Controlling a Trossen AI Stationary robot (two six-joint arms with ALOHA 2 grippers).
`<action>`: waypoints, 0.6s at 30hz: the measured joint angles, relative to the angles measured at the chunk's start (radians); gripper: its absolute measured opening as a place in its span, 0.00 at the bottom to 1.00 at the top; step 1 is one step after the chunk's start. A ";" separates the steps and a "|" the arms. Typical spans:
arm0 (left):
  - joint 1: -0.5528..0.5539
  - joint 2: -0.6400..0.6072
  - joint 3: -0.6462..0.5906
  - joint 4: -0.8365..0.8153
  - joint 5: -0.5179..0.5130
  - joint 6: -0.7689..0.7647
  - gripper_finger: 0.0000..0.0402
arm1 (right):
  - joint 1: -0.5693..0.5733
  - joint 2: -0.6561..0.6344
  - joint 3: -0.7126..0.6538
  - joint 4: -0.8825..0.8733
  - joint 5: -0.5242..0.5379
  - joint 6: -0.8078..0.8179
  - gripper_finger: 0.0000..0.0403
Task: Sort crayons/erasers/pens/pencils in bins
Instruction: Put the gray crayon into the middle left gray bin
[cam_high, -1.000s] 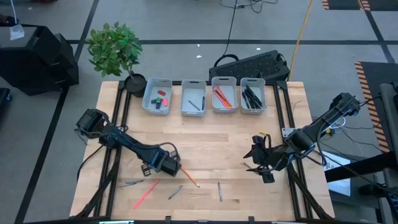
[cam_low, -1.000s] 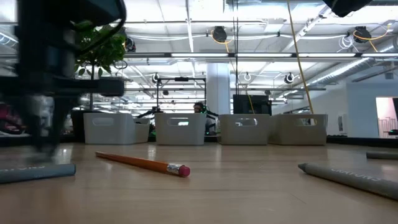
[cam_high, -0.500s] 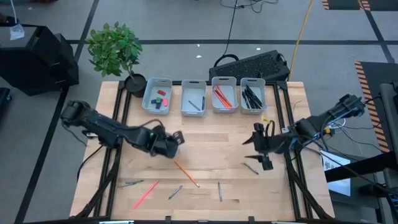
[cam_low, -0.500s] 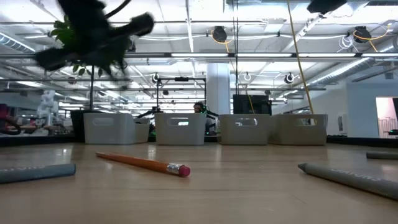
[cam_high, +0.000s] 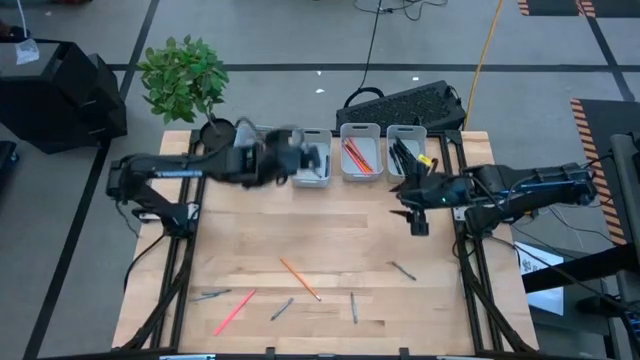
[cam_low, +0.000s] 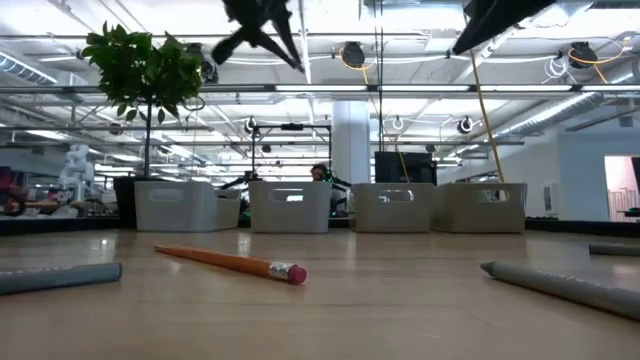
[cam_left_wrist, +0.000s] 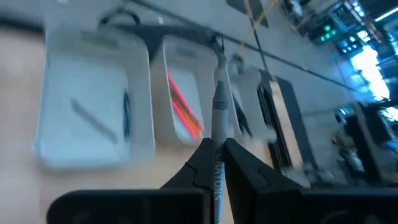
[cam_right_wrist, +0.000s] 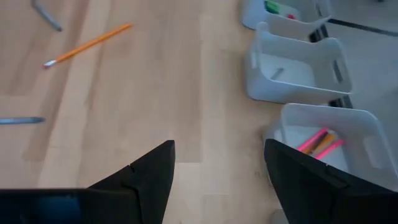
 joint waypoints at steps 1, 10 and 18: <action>0.035 0.013 0.023 0.007 0.022 0.039 0.05 | -0.018 0.006 0.006 -0.002 -0.001 -0.006 0.60; 0.294 0.205 0.082 -0.128 0.219 0.210 0.04 | -0.150 0.109 0.050 -0.062 -0.052 0.017 0.60; 0.349 0.389 0.082 -0.101 0.298 0.338 0.09 | -0.237 0.209 0.052 -0.049 -0.053 0.093 0.60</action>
